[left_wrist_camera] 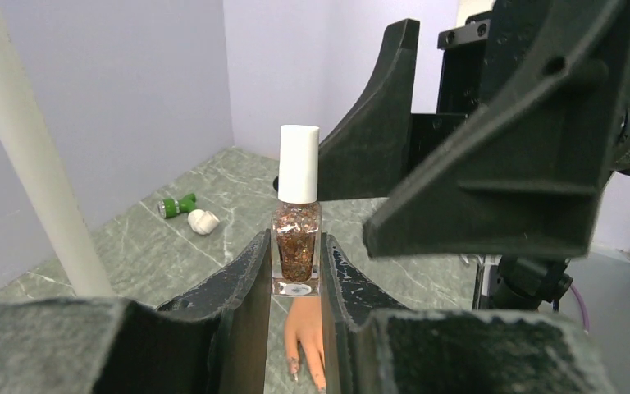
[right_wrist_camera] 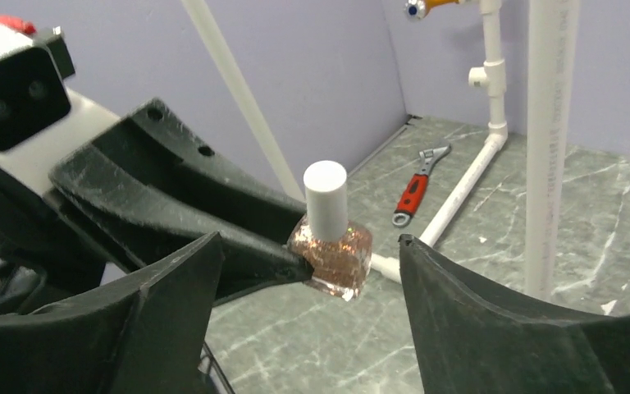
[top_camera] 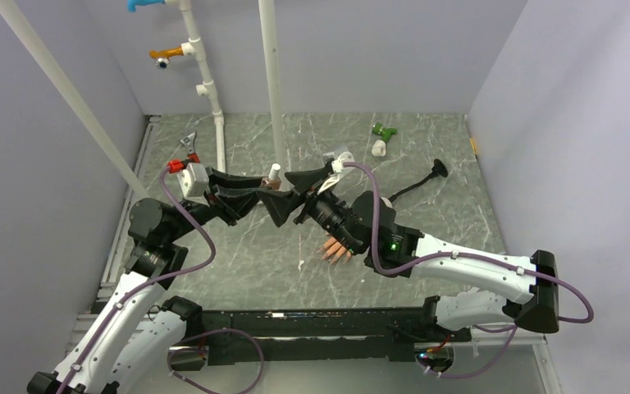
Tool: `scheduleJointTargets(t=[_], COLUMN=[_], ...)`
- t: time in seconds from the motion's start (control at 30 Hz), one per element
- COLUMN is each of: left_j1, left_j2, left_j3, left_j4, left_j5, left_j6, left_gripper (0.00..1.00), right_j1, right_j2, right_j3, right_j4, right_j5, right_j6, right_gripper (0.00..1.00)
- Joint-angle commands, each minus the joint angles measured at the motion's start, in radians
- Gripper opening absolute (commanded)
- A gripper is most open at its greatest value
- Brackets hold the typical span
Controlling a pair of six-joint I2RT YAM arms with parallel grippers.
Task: Paint the nails
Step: Screw the nail polish bottle.
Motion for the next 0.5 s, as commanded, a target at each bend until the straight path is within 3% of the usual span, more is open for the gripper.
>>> scheduleJointTargets(t=[0.0,0.17,0.3,0.47], left_j1=[0.001,0.001,0.000,0.001], left_j2=[-0.005,-0.002,-0.001,0.016], left_j3=[0.033,0.042,0.040,0.041], left_j4=[0.061,0.039,0.056,0.099], left_j5=[-0.030,-0.027,0.001,0.073], left_j6=[0.015,0.030,0.018,-0.008], left_gripper=[0.00,0.00,0.00,0.00], right_j1=[0.010,0.006,-0.041,-0.236], right_j2=[-0.022,-0.090,-0.144,-0.163], right_j3=[0.016,-0.054,-0.123,-0.180], right_j4=[-0.006,0.069,0.135,0.240], right_j5=[-0.026,-0.063,-0.186,-0.641], right_j6=[-0.007,-0.088,-0.129,-0.045], right_gripper=[0.84,0.92,0.91,0.81])
